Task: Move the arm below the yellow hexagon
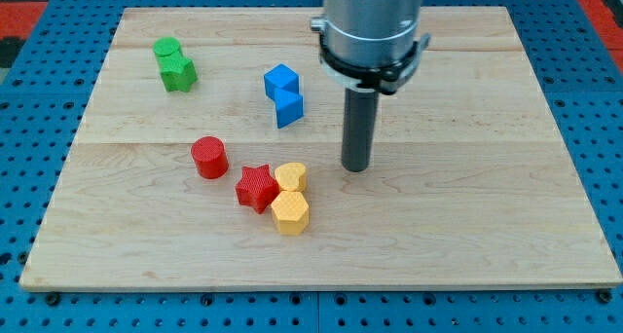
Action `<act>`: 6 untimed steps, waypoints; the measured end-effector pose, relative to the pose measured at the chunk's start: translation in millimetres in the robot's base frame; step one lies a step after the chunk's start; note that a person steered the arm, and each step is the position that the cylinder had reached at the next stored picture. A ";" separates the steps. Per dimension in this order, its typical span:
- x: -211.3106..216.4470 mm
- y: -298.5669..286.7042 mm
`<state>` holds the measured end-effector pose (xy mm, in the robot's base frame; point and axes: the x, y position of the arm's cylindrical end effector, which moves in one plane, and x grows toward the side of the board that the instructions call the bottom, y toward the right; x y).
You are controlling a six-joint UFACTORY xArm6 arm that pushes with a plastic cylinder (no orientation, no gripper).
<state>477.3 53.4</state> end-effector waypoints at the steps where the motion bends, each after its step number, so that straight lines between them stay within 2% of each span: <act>1: 22.3 -8.0; 2: 73.5 20.8; 4: 129.0 -86.2; 6: 109.6 -85.5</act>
